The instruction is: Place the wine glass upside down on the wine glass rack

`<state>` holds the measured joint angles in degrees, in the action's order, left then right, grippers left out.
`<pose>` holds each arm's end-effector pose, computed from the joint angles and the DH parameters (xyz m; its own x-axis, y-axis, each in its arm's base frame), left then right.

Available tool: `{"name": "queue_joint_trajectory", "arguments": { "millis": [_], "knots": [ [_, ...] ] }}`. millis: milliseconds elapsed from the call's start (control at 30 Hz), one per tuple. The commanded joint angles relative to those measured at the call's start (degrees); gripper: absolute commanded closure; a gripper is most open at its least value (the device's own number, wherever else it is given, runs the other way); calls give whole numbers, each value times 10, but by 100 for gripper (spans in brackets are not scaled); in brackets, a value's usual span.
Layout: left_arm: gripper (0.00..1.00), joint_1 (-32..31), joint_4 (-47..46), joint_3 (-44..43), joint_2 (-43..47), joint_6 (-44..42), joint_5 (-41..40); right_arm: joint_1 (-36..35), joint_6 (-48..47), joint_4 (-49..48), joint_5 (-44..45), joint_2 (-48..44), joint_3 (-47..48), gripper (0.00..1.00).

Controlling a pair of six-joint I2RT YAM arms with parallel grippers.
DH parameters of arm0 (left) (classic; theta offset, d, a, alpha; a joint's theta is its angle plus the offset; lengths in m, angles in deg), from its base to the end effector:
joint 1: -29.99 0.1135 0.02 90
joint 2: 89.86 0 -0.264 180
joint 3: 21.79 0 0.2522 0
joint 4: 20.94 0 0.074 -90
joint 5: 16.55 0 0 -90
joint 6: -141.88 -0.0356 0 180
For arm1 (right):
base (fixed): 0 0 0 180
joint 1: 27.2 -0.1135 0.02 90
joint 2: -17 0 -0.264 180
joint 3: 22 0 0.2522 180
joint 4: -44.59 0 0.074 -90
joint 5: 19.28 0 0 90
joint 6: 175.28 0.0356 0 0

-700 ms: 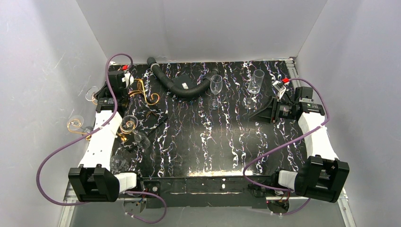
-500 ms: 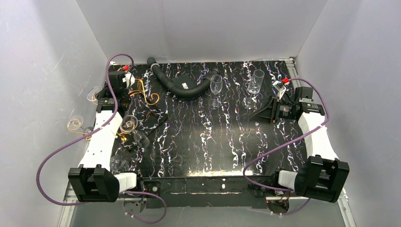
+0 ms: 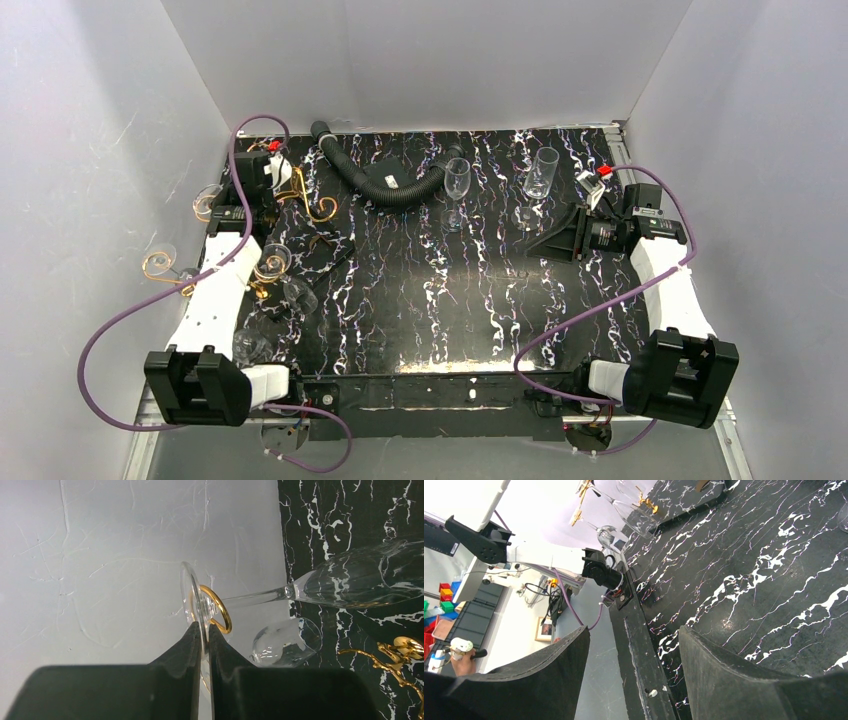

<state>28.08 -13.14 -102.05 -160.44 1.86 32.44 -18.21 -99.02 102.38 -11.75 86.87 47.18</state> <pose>0.2823 0.0140 0.4082 -0.4619 0.5939 -0.6587 -0.4301 0.4995 0.7520 0.2252 0.0001 0.2913 -0.7012 0.0794 -0.7086 -0.6774 0.2360 0.6967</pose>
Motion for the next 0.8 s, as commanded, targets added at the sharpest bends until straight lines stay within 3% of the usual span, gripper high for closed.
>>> {"name": "queue_joint_trajectory", "arguments": {
  "millis": [0, 400, 767],
  "knots": [
    [100, -8, 21, -6, 35, 12, -5, 4, -8, 8, -14, 0, 19, 27],
    [99, -12, 56, 7, 42, 48, 8, 3, -2, 0, -11, 0, 15, 27],
    [77, -13, 81, 4, 43, 68, 14, 3, -1, -3, -10, 0, 14, 27]
  ]
}}
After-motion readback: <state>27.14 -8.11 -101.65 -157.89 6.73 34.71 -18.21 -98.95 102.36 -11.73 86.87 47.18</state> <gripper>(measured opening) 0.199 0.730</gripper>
